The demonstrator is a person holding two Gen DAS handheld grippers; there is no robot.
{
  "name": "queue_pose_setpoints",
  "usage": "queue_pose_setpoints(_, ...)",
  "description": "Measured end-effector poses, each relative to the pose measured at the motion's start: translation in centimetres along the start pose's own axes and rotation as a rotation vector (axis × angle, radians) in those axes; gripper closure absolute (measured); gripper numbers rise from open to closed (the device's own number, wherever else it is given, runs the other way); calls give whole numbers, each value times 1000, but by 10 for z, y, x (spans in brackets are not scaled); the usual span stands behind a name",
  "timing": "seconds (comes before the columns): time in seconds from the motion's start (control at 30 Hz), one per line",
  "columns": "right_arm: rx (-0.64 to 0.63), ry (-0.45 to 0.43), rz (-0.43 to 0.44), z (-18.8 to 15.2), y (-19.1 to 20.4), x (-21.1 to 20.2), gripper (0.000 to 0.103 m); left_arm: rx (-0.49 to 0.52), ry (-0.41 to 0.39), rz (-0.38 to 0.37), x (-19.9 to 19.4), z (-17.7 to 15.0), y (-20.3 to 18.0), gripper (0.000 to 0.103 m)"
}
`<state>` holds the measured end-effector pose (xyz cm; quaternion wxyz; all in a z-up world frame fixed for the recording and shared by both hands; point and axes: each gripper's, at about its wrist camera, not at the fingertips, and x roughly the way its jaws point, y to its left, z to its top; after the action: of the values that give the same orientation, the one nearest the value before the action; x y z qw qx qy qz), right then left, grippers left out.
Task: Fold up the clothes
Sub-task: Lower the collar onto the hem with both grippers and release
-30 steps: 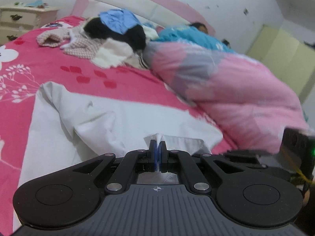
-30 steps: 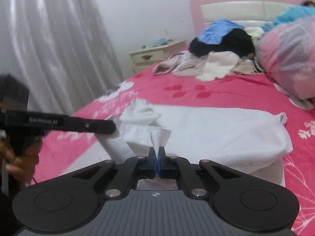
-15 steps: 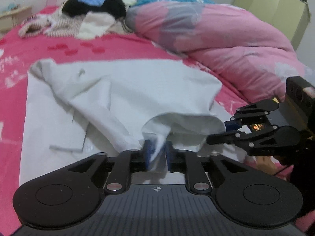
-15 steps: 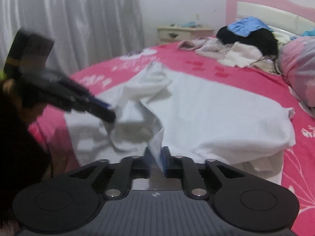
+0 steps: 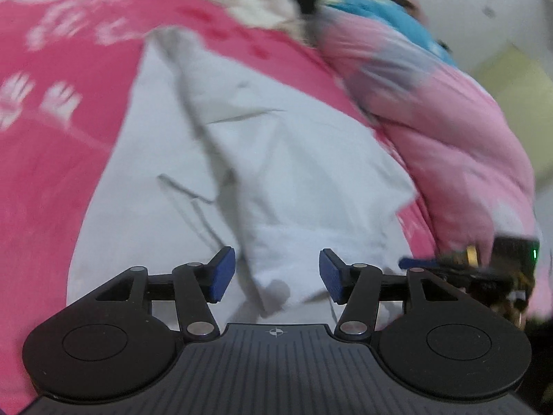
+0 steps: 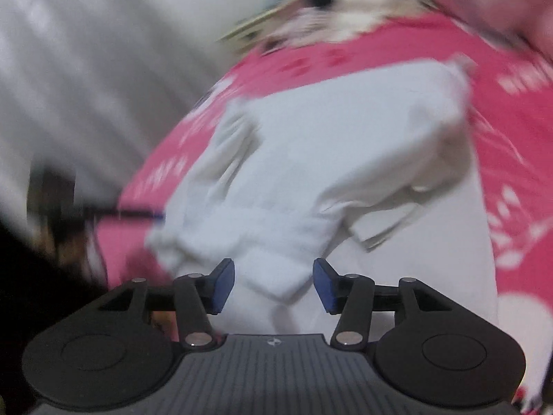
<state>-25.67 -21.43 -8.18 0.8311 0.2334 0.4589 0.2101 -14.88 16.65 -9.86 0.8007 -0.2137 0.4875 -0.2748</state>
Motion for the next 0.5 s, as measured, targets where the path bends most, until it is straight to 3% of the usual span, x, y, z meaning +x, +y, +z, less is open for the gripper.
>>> queue_pose_setpoints(0.13,212,45,-3,9,-18,22,50,-80,44,14,20,2,6,49)
queue_pose_setpoints(0.2,251,54,-18,8,-20,31,50,-86,56,23,28,2,6,50)
queue_pose_setpoints(0.33,255,63,-9,4,-13,42,52,-62,65,27,37,0,0,51)
queue_pose_setpoints(0.5,202,84,-24,0,-4,50,64,-25,85,44,44,-1,-8,63)
